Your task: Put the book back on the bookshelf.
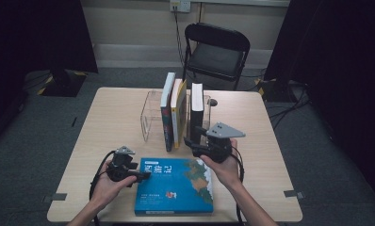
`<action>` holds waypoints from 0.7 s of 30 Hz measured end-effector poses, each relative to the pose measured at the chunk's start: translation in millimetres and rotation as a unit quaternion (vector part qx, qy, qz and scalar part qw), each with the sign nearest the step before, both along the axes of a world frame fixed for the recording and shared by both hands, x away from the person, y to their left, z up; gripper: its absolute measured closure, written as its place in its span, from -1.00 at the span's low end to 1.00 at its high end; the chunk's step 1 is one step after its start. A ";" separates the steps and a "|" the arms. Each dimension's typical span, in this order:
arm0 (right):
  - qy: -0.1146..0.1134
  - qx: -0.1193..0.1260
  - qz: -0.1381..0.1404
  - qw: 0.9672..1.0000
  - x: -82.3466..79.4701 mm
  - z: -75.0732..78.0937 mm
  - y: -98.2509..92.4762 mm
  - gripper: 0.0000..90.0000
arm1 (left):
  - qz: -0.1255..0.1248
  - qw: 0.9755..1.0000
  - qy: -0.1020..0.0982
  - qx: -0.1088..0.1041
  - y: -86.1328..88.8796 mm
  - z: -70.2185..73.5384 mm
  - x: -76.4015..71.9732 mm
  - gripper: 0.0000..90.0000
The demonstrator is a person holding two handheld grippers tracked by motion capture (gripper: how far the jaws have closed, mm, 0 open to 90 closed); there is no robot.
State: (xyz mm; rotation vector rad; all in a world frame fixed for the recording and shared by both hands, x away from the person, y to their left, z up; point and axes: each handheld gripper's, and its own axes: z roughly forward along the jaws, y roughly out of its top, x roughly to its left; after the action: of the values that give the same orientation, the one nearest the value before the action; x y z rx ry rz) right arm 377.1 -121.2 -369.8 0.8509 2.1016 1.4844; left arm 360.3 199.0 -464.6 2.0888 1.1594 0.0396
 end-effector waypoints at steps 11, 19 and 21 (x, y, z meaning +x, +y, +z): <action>0.077 -0.050 0.009 0.996 -9.9 -62.0 -19.1 -0.22 | 0.008 1.000 0.016 -0.006 2.0 -2.8 -17.0 -0.23; 0.127 -0.064 0.043 0.989 10.0 -99.3 -6.2 -0.32 | -0.001 1.000 0.009 0.001 -1.1 -2.5 -14.9 -0.17; 0.130 -0.068 0.040 0.988 14.4 -105.4 -3.1 -0.33 | -0.001 1.000 0.010 -0.002 -1.3 -2.8 -14.2 -0.17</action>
State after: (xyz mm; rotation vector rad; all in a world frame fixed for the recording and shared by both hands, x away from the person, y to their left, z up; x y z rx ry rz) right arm 391.5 -124.4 -475.2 0.9634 2.4215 1.3086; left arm 346.1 197.7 -467.5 2.0913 1.1695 0.0150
